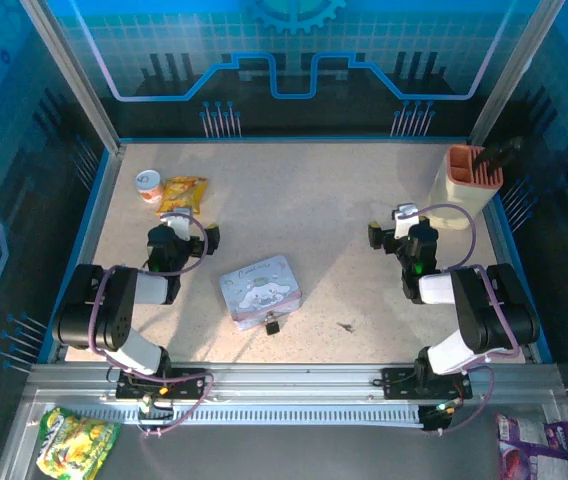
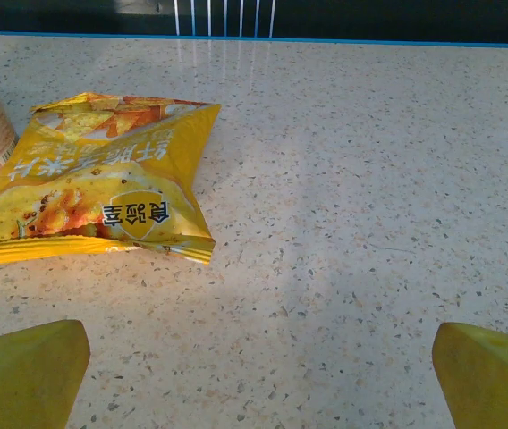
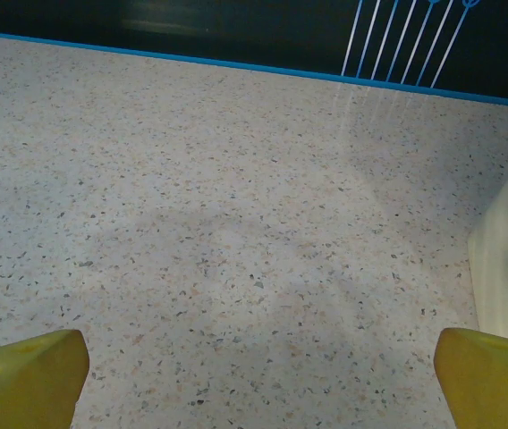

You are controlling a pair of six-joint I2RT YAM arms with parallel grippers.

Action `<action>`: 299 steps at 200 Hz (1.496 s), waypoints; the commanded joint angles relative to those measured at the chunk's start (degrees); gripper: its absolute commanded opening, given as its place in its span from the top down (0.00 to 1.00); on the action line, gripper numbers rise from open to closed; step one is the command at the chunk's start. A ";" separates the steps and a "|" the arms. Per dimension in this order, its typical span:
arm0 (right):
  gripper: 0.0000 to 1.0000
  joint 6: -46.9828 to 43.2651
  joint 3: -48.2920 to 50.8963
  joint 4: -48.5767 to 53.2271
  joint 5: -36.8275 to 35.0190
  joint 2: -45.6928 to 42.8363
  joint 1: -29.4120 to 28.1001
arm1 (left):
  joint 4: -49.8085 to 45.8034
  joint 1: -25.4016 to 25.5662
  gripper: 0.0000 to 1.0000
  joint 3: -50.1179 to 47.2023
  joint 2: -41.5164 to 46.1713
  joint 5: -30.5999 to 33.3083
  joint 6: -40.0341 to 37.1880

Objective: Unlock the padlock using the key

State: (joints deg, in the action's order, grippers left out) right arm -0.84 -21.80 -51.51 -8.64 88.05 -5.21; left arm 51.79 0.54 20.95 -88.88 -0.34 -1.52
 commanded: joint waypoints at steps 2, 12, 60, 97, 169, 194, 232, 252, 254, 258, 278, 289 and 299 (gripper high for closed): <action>0.00 0.58 -0.35 -1.06 -0.94 0.33 0.12 | 1.74 -0.54 0.01 0.32 0.34 -1.55 -0.46; 0.00 0.58 -0.35 -1.15 -0.94 0.37 0.12 | 1.74 -0.60 0.01 0.35 0.31 -1.57 -0.51; 0.00 0.62 -0.40 -1.11 -0.98 0.41 0.13 | 1.78 -0.54 0.01 0.32 0.33 -1.57 -0.53; 0.00 0.63 -0.42 -1.14 -0.95 0.41 0.12 | 1.76 -0.58 0.01 0.32 0.36 -1.56 -0.49; 0.00 0.64 -0.42 -1.14 -0.95 0.37 0.14 | 1.74 -0.54 0.01 0.32 0.31 -1.60 -0.42; 0.00 0.58 -0.36 -1.11 -0.95 0.37 0.18 | 1.74 -0.54 0.01 0.32 0.36 -1.66 -0.41; 0.00 0.70 -0.35 -1.15 -0.95 0.38 0.13 | 1.25 -0.54 0.01 0.61 0.30 -0.18 0.08; 0.00 0.69 -0.42 -1.04 -0.75 0.41 0.21 | 0.27 -0.54 0.01 1.23 0.25 3.19 1.31; 0.00 0.67 -0.43 -1.01 -0.74 0.38 0.23 | 0.18 -0.54 0.01 1.25 0.28 3.36 1.38; 0.00 0.75 -0.43 -0.98 -0.66 0.37 0.37 | -0.02 -0.54 0.01 1.32 0.34 3.40 1.41; 0.00 0.74 -0.43 -0.96 -0.23 0.42 0.50 | 0.18 -0.54 0.01 1.20 0.45 3.27 1.22; 0.00 -0.40 0.18 -1.96 0.66 0.28 0.13 | 0.44 -0.54 0.01 0.46 2.11 2.61 0.85; 0.00 -2.06 1.36 -3.88 1.86 0.08 -0.77 | -0.37 0.24 0.01 -0.59 5.18 4.11 0.59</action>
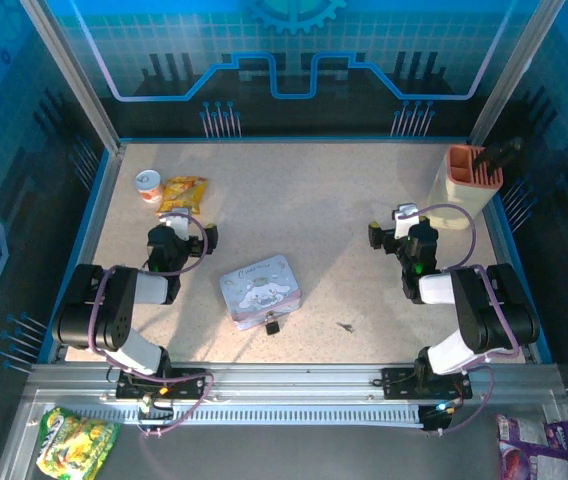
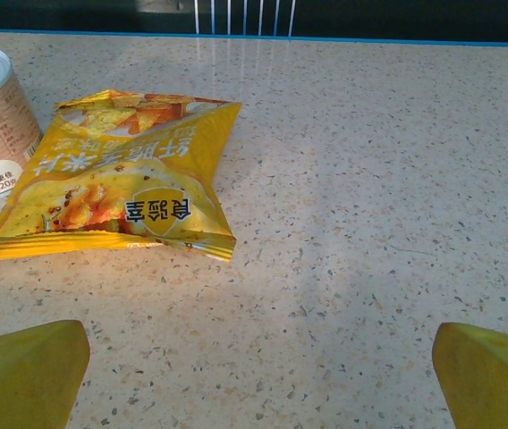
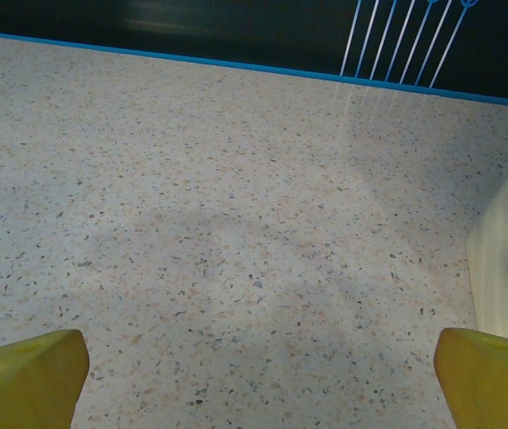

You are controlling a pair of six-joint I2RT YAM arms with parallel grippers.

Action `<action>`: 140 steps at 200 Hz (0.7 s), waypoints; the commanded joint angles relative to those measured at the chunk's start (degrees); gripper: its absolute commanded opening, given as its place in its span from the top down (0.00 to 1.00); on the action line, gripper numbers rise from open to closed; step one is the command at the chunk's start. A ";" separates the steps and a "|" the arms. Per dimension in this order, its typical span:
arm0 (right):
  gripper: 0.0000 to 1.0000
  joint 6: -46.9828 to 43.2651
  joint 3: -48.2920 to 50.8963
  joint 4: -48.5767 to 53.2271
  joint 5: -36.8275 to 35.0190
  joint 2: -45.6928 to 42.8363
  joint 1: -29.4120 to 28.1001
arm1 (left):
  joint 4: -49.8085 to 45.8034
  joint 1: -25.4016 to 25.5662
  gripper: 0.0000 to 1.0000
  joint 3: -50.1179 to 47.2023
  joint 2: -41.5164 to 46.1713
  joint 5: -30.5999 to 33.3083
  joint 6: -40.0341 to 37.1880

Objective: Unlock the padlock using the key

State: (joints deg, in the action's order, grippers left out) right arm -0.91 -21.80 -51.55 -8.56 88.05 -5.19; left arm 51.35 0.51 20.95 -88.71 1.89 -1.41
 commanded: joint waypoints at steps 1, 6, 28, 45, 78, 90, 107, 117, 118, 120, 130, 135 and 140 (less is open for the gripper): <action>0.00 -2.21 1.47 -4.09 1.82 0.01 -0.92 | -0.15 0.36 0.01 -0.66 5.46 2.10 0.46; 0.00 -2.85 2.12 -5.28 1.78 -0.35 -1.53 | -1.61 0.89 0.01 -0.86 7.55 3.35 0.36; 0.00 -3.33 3.84 -3.88 -1.60 -6.15 -2.91 | -13.66 3.35 0.01 1.08 17.73 8.98 0.99; 0.00 -5.46 1.50 6.31 -2.53 -13.49 -5.27 | -23.78 3.97 0.01 4.15 24.56 10.83 6.33; 0.00 6.14 -8.02 29.65 -0.36 -25.49 -7.54 | -46.51 4.19 0.01 13.80 33.35 15.20 23.15; 0.00 13.08 -11.59 40.31 -0.21 -29.54 -7.69 | -52.70 4.15 0.01 16.60 35.40 15.34 27.07; 0.00 24.79 -14.15 50.90 -1.89 -34.70 -6.91 | -58.88 4.06 0.01 18.57 39.46 13.44 30.31; 0.00 33.00 -14.58 57.74 -3.64 -37.88 -5.39 | -64.91 4.01 0.01 19.19 42.32 14.31 35.33; 0.00 33.00 -14.58 57.74 -3.64 -37.88 -5.39 | -65.60 4.03 0.01 19.21 42.62 14.43 35.90; 0.00 33.82 -14.58 58.66 -3.17 -38.44 -4.86 | -66.78 3.92 0.01 19.10 43.26 14.60 37.04; 0.00 32.63 -12.28 57.99 7.96 -41.64 -0.73 | -70.19 3.62 0.01 17.70 46.53 14.77 40.63; 0.00 30.86 -11.50 57.56 13.98 -42.78 0.96 | -69.41 3.41 0.01 16.25 48.09 13.20 40.55; 0.00 30.65 -11.12 58.38 16.60 -43.75 2.12 | -67.95 3.36 0.01 14.83 49.38 10.24 39.24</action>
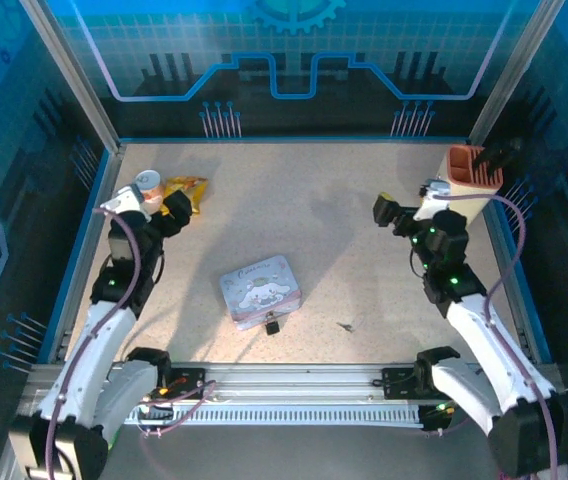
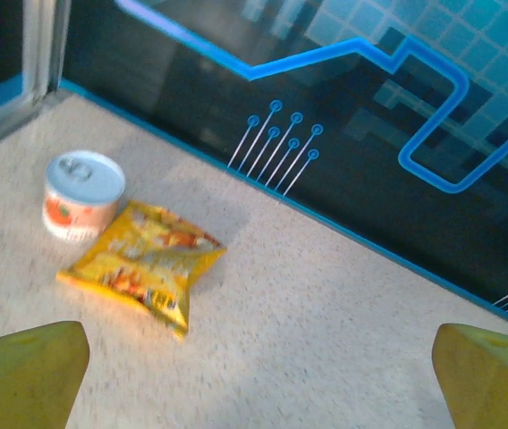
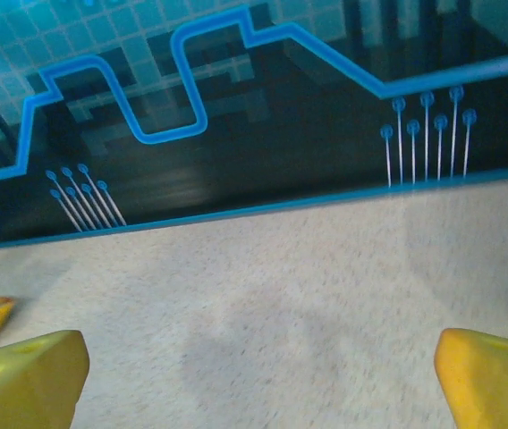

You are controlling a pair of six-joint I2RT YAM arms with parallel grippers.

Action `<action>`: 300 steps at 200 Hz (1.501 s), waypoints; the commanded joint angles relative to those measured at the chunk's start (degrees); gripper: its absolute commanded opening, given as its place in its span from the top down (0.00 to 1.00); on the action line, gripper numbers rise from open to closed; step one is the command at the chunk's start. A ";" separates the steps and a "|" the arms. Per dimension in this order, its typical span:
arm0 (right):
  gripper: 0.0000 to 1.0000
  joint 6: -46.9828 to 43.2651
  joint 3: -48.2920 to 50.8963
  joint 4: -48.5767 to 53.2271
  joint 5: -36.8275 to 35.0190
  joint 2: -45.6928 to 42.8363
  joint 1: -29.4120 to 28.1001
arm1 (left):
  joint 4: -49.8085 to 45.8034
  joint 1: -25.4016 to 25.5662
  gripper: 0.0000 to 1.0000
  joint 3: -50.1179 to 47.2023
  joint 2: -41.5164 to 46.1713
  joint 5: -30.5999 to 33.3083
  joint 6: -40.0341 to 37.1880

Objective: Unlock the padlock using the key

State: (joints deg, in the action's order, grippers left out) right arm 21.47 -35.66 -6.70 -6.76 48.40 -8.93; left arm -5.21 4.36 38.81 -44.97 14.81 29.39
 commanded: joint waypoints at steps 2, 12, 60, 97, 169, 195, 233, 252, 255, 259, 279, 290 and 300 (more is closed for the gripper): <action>0.00 8.53 2.69 14.64 15.06 -4.37 6.07 | -10.87 -0.49 0.01 -3.63 6.09 -3.98 7.96; 0.00 9.24 2.05 19.44 14.72 -5.52 6.25 | -9.04 -0.41 0.01 -5.55 7.08 -9.77 6.92; 0.05 9.58 -2.74 38.74 9.56 -2.90 -5.26 | -12.76 10.78 0.01 -6.02 1.50 -15.82 5.63; 0.09 17.94 -1.42 45.30 4.21 -2.89 -18.40 | -19.28 24.20 0.01 -2.42 -2.25 -9.07 3.18; 0.27 32.48 4.22 45.03 -1.99 3.28 -36.92 | -17.10 45.30 0.01 -1.05 -11.36 1.77 8.25; 0.30 35.00 5.46 42.42 -1.96 8.83 -40.75 | -16.39 46.50 0.01 -1.35 -11.08 2.87 9.37; 0.52 35.65 6.40 37.92 -1.66 14.31 -42.29 | -13.97 46.62 0.01 -2.60 -10.31 5.25 10.08; 0.58 35.92 6.34 38.25 -2.76 15.52 -42.36 | -12.71 46.66 0.01 -2.99 -10.66 6.20 10.34; 0.59 35.98 6.43 38.25 -2.87 15.62 -42.35 | -12.59 46.63 0.01 -3.03 -10.77 6.31 10.34; 0.60 36.00 6.65 38.23 -3.12 15.78 -42.41 | -12.47 46.62 0.01 -2.97 -10.84 6.40 10.30; 0.63 36.23 7.60 37.40 -2.89 16.26 -42.48 | -12.54 46.62 0.01 -2.28 -11.67 6.61 10.27; 0.65 36.10 7.75 36.98 -2.69 16.39 -42.49 | -12.46 46.62 0.01 -2.10 -12.02 6.63 10.08; 0.67 36.01 7.80 36.89 -2.99 16.70 -42.64 | -12.15 46.62 0.01 -2.13 -12.24 6.73 9.90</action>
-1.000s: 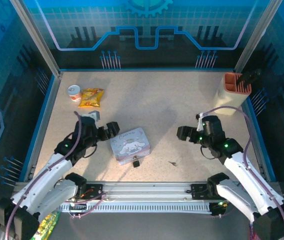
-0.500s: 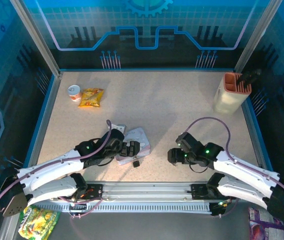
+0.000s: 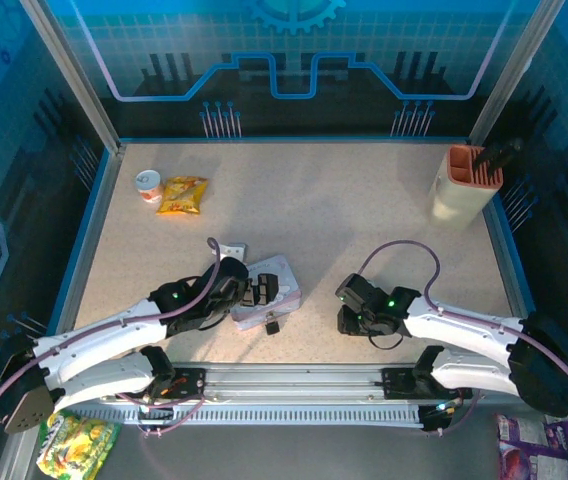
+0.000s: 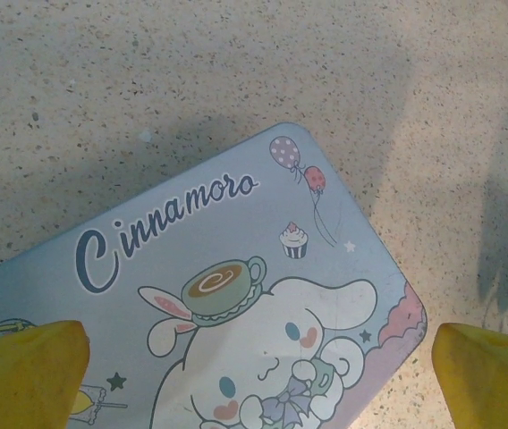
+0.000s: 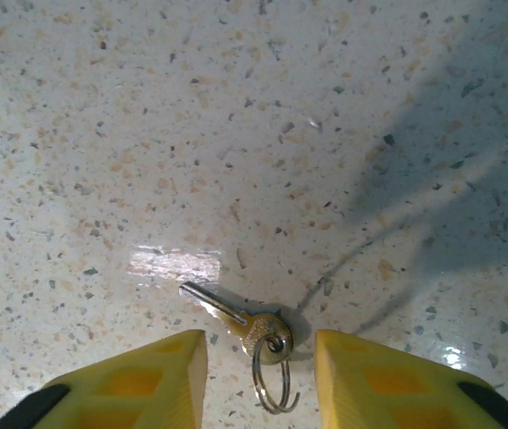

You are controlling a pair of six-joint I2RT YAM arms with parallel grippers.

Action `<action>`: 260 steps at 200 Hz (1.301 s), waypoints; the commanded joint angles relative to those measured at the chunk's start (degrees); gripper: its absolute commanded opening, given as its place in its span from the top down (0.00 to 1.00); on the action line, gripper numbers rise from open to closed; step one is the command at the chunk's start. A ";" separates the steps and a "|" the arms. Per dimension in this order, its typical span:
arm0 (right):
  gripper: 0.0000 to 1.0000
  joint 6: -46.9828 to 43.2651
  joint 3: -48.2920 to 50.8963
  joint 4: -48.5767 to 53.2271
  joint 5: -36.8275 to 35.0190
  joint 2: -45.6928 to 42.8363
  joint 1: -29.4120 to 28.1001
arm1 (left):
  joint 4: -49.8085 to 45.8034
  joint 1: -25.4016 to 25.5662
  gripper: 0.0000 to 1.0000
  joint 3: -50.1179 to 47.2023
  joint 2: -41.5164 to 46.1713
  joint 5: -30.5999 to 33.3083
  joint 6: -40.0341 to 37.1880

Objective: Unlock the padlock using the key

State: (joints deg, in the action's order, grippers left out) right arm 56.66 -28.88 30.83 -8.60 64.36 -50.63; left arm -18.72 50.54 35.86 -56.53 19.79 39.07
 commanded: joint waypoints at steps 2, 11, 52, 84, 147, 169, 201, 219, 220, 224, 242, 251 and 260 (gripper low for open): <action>0.67 0.88 1.02 -0.67 -1.22 0.74 -0.95 | 1.39 0.50 0.01 0.80 -0.73 1.90 0.28; 0.67 1.07 1.41 -0.84 -1.39 0.94 -0.97 | 1.43 0.44 0.01 0.89 -0.94 2.02 0.37; 0.72 2.06 2.77 -3.40 -0.62 2.54 -1.66 | 1.73 0.71 0.01 1.23 -1.40 2.32 0.66; 0.80 2.27 3.10 -5.62 0.92 5.90 -1.96 | 0.57 0.61 0.01 1.89 -2.40 4.54 0.11; 1.00 0.42 1.01 -6.39 -1.82 6.13 -2.92 | 1.58 0.61 0.01 4.86 -5.38 3.68 -2.07; 1.00 3.01 3.34 -9.90 -2.30 0.92 -2.37 | 1.55 0.54 0.01 5.87 -6.23 3.48 -1.23; 1.00 7.74 7.18 -14.85 -4.37 -8.48 -2.28 | 2.01 0.31 0.01 7.72 -6.11 0.45 -0.12; 1.00 8.28 7.46 -14.03 -7.36 -12.61 -1.87 | 2.37 0.10 0.01 8.46 -6.16 -0.40 -0.18; 1.00 8.37 7.54 -14.08 -7.42 -12.87 -1.77 | 2.37 0.14 0.01 8.50 -6.19 -0.43 -0.20; 1.00 8.64 7.80 -14.31 -7.83 -13.78 -1.56 | 2.37 0.10 0.01 8.63 -6.16 -0.57 -0.20; 1.00 9.26 9.93 -18.44 -6.97 -17.54 0.21 | 3.08 -0.01 0.01 9.40 -6.42 -2.09 -0.35; 1.00 8.87 10.71 -20.99 -6.28 -18.90 0.77 | 3.67 0.07 0.01 9.80 -6.64 -2.90 -0.47; 1.00 8.20 10.91 -22.68 -6.50 -19.79 0.89 | 4.56 0.08 0.01 10.03 -7.08 -3.58 -0.65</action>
State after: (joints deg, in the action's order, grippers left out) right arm 63.96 -19.86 14.52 -13.54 47.13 -50.87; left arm -16.91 50.74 43.57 -62.67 19.38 38.70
